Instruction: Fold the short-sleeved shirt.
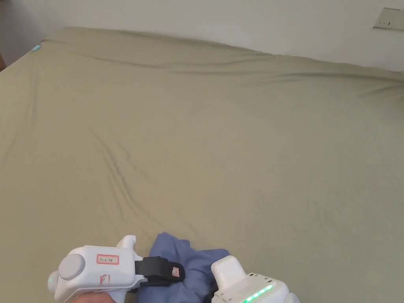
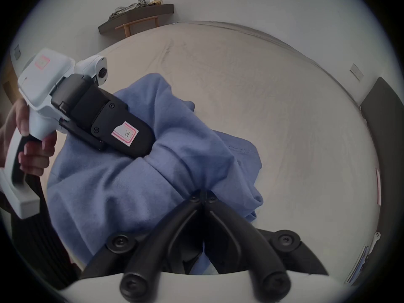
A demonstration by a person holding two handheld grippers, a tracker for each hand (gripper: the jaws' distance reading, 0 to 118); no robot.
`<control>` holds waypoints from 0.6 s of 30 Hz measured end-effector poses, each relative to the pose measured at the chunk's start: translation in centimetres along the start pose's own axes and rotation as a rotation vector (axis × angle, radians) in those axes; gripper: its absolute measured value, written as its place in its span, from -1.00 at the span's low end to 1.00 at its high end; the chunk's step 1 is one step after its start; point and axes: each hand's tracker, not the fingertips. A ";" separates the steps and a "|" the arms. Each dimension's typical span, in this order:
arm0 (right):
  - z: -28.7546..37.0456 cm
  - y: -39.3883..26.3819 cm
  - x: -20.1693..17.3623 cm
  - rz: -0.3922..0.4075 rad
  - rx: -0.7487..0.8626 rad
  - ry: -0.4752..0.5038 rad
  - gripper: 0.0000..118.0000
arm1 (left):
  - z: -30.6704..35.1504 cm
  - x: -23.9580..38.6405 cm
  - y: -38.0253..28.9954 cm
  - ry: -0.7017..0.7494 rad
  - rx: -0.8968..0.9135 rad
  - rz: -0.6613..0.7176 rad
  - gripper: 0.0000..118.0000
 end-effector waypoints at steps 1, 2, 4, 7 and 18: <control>0.5 0.2 0.3 -0.008 0.007 0.005 -1.00 | 0.2 0.6 -0.2 0.036 0.009 -0.041 -0.62; 1.4 0.3 0.6 -0.027 0.039 -0.006 -1.00 | 0.9 -0.6 -0.1 0.083 0.013 -0.100 -0.62; 3.6 0.9 1.3 -0.053 0.122 -0.060 -1.00 | 1.9 0.2 -0.1 0.155 0.028 -0.175 -0.62; 7.8 2.4 2.5 -0.081 0.255 -0.157 -1.00 | 2.4 0.9 -0.6 0.221 0.055 -0.266 -0.62; 18.0 6.7 1.0 -0.064 0.551 -0.375 -1.00 | 8.0 0.6 -1.8 0.417 0.136 -0.384 -0.62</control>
